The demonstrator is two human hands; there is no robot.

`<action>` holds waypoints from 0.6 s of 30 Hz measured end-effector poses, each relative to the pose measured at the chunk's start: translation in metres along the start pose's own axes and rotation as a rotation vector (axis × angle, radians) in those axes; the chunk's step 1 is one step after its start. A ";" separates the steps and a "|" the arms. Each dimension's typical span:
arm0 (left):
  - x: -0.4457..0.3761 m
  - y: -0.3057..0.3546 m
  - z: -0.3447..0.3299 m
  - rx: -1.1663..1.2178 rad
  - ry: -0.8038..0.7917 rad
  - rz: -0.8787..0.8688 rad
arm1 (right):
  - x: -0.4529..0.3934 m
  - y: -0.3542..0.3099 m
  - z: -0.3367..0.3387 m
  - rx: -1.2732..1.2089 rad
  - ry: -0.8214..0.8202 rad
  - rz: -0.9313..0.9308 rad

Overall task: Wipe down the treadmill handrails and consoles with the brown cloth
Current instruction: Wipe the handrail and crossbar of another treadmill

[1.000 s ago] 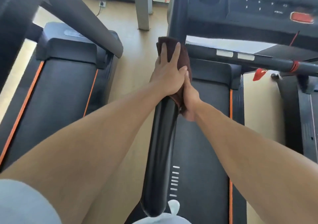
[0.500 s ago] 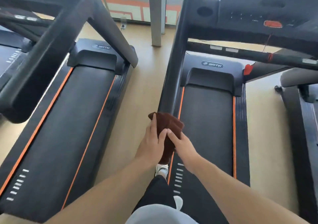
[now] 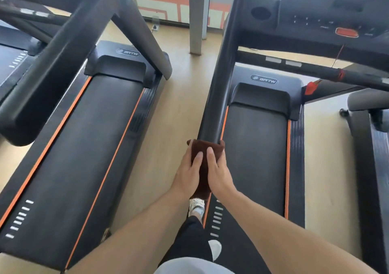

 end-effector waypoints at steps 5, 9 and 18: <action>-0.050 0.046 0.010 -0.059 0.009 -0.055 | -0.048 -0.021 -0.002 -0.165 0.102 -0.083; -0.097 0.082 0.014 -0.128 0.031 -0.087 | -0.088 -0.058 0.001 -0.206 0.112 -0.089; -0.233 0.175 0.019 -0.456 0.109 -0.147 | -0.214 -0.137 0.015 -0.442 0.171 -0.243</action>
Point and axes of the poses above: each hand's wrist, its own x-axis away from the middle knuckle, its own z-axis out of the back of the hand, y = z × x, the point moved 4 cm from there along -x, towards the middle knuckle, and after that the axes turned 15 degrees about -x, right-handed, at the moved point
